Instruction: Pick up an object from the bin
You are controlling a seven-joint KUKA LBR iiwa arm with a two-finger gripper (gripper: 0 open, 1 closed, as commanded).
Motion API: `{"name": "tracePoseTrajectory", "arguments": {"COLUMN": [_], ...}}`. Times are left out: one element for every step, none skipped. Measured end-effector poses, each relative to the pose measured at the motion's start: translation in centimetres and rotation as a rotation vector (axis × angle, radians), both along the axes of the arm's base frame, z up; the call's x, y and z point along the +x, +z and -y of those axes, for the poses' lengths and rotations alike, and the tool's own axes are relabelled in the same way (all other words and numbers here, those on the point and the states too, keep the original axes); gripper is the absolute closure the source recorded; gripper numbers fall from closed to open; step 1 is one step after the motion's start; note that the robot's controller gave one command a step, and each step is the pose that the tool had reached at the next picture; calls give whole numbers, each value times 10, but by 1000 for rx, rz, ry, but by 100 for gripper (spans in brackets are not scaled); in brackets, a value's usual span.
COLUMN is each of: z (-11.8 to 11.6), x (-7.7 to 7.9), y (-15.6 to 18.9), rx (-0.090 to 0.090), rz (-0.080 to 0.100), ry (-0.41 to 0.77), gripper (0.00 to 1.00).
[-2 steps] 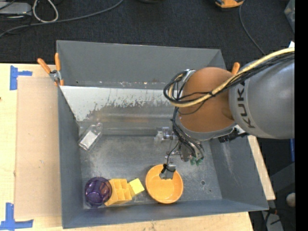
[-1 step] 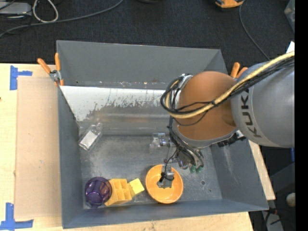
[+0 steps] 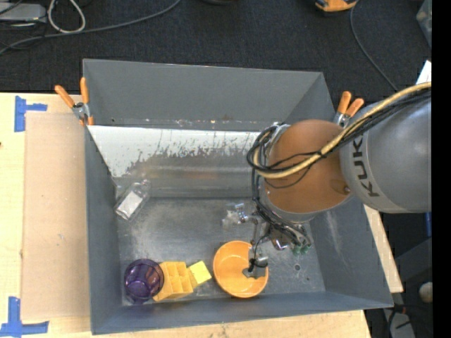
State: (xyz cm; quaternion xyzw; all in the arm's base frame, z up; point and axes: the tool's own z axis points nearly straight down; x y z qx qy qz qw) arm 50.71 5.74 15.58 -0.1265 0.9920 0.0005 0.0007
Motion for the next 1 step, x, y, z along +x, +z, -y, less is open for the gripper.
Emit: {"name": "tracePoseTrajectory", "arguments": {"z": [-6], "x": [16], "y": [-22], "rx": [2], "rz": [-2], "ry": [-148], "gripper": [0]}}
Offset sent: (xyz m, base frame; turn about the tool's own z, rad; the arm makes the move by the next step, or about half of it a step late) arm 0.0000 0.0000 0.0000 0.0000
